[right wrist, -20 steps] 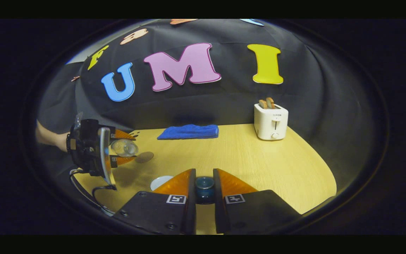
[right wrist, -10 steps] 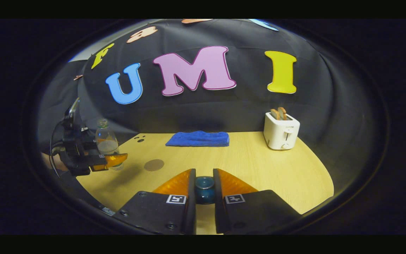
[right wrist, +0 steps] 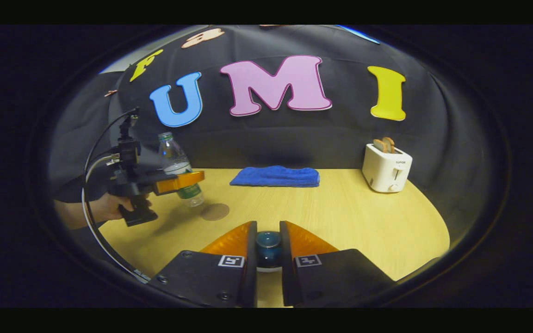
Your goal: Open the teacup lid with one hand, grasp the water bottle and pour water into the teacup with the other hand; after pouring, place the water bottle on the coaster and then close the teacup lid.
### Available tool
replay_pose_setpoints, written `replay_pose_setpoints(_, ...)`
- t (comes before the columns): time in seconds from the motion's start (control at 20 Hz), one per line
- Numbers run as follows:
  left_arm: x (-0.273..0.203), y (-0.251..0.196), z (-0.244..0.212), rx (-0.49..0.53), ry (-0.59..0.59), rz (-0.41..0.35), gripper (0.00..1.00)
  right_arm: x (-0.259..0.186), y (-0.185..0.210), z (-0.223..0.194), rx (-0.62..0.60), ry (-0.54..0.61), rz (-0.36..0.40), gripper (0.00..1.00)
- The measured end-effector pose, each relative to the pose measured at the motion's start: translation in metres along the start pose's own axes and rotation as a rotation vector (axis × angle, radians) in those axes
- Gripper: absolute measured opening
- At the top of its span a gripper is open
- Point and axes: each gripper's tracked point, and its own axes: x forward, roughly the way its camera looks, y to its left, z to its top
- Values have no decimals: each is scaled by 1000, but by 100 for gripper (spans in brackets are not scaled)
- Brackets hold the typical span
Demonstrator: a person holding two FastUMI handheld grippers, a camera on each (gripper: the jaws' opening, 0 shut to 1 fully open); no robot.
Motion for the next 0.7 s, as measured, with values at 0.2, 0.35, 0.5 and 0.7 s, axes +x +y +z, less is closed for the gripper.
replay_pose_setpoints(0.2, 49, 10, -28, -36, -39, -21, 76, 17, 13, -21, 2, 12, 20, 30)
replay_pose_setpoints(0.35, 60, 9, -50, -8, -6, -24, 76, 24, 17, -26, -6, 6, 24, 25)
replay_pose_setpoints(0.5, 66, 8, -64, 49, 31, -16, 78, 27, 17, -24, 7, -1, 21, 25)
replay_pose_setpoints(0.7, 68, 10, -82, 83, 80, 0, 81, 29, 14, -23, 10, -6, 16, 20)
